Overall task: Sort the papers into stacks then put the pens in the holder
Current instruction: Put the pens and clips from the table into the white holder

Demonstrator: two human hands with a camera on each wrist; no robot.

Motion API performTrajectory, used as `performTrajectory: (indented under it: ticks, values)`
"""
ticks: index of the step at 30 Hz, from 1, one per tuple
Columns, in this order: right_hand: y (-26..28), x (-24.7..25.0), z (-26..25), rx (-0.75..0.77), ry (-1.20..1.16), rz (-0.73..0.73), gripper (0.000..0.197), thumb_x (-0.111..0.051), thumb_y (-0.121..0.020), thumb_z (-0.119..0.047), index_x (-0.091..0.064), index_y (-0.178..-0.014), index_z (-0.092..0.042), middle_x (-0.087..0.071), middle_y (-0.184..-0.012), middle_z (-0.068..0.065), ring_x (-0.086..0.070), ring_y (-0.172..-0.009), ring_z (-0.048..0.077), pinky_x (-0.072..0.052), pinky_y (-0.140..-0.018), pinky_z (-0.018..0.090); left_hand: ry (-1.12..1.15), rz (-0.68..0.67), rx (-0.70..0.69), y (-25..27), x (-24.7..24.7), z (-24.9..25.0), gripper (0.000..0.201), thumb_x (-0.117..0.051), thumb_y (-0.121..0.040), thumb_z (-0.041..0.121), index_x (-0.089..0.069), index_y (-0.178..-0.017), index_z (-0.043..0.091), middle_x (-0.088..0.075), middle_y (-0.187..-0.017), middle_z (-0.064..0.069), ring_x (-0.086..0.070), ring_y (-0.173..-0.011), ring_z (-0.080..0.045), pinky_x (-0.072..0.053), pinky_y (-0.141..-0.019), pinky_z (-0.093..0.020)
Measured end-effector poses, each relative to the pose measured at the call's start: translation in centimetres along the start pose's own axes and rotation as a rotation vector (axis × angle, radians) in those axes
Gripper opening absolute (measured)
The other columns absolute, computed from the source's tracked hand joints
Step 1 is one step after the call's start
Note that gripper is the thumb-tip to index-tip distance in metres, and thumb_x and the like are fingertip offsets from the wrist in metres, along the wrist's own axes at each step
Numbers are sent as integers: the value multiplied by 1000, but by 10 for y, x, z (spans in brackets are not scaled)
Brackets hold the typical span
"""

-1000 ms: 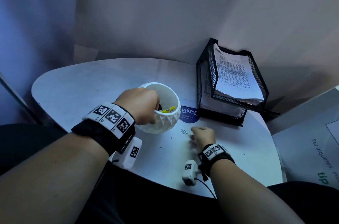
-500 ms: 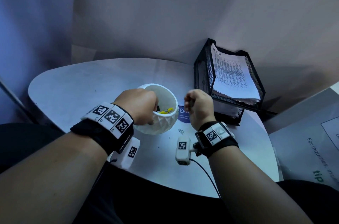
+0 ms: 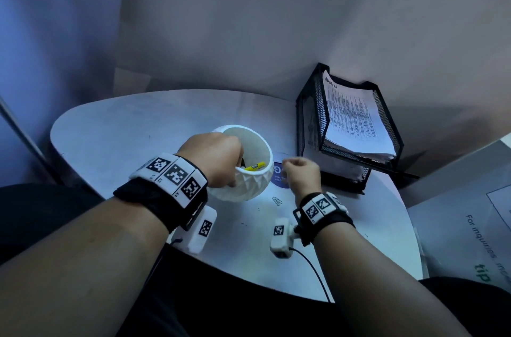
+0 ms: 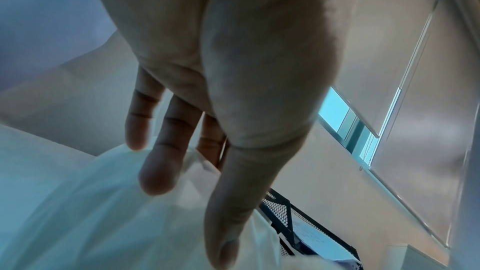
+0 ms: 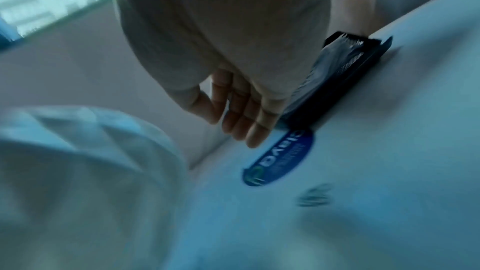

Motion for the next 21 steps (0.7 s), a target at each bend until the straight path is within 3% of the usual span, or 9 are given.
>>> performTrajectory:
  ticks: [2,4,7,14,21]
  values:
    - [-3,-4,30,-30,292,-70,9,-69,-79,-14,-77,-83,-16,-77,-85,6,-72,-83,28,-60,-81,36,4,4,-1,-1,1,0,25,-79,-77,38,-69,-99,31,-65,-88,4,-62,-86,-25,-45,-66,-30]
    - [0,-10,50,-27,485,-120,17,-71,-79,-11,-78,-95,-11,-78,-97,9,-72,-95,27,-53,-82,26,9,9,-7,0,2,1,25,-79,-77,38,-68,-98,32,-65,-88,3,-62,-86,-25,-45,-66,-30]
    - [7,-21,62,10,642,-155,28,-68,-82,-14,-77,-108,-16,-76,-106,5,-70,-104,25,-51,-87,25,8,11,-9,-1,1,-1,25,-79,-77,38,-69,-99,30,-67,-89,3,-63,-87,-25,-46,-67,-30]
    - [12,-27,54,35,810,-171,22,-60,-86,-9,-76,-96,-20,-73,-104,12,-68,-101,33,-53,-83,29,5,0,0,-3,-2,-3,26,-79,-78,39,-71,-102,32,-64,-88,5,-62,-87,-24,-46,-67,-30]
    - [16,-23,65,32,816,-204,17,-61,-76,-7,-69,-79,-22,-70,-96,2,-67,-90,23,-55,-78,26,11,1,0,-3,-1,-2,25,-80,-77,39,-71,-100,33,-62,-86,5,-60,-85,-23,-45,-67,-30]
Point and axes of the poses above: each hand's wrist, its own y-axis away from the middle knuckle, its own x-axis out of the back of the hand, z = x × y, the point moved 8 cm from there along -y, towards the middle knuckle
